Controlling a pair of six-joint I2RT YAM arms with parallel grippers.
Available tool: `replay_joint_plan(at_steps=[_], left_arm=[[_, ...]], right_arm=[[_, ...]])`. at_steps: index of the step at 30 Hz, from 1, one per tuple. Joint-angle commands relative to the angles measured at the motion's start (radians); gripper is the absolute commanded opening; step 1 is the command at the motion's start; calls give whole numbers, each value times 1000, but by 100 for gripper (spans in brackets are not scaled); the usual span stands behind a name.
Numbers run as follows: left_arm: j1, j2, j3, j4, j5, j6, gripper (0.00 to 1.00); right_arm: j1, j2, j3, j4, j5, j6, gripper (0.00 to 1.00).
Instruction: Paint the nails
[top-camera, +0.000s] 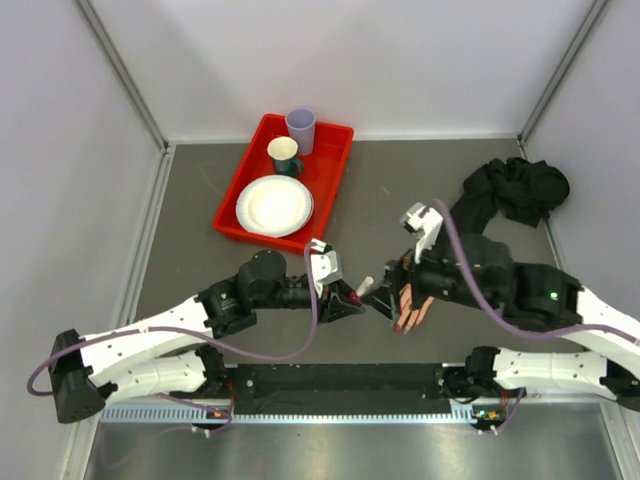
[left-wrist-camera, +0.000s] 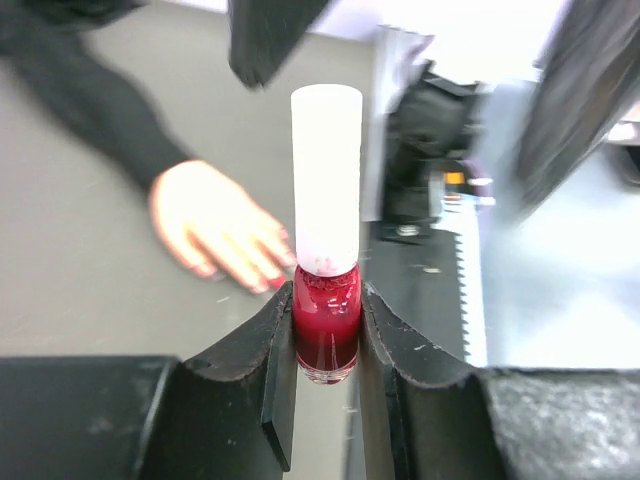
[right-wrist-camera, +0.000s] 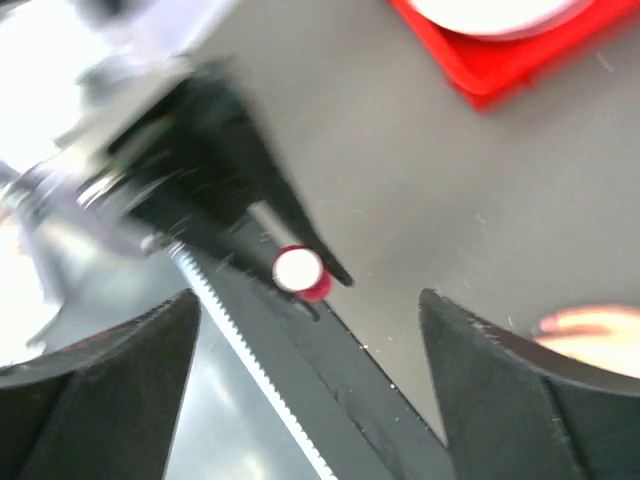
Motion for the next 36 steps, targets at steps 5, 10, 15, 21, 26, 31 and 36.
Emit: replay_joint_plan(at_steps=[5, 10, 15, 21, 26, 31, 36], left_arm=[[2, 48, 115, 17, 378, -96, 0], [2, 50, 136, -4, 421, -102, 0], [2, 39, 133, -3, 438, -105, 0], [2, 41, 136, -9, 432, -102, 0], [2, 16, 142, -23, 361, -82, 0], [2, -2, 168, -64, 133, -74, 0], [0, -14, 207, -142, -318, -45, 0]], right_arm=[[13, -59, 76, 57, -387, -295, 67], [12, -34, 111, 48, -387, -322, 55], [12, -22, 100, 46, -404, -327, 53], [12, -17, 88, 46, -404, -325, 33], [12, -5, 74, 34, -409, -330, 22], [12, 19, 65, 35, -394, -315, 0], [12, 71, 31, 83, -201, -140, 0]])
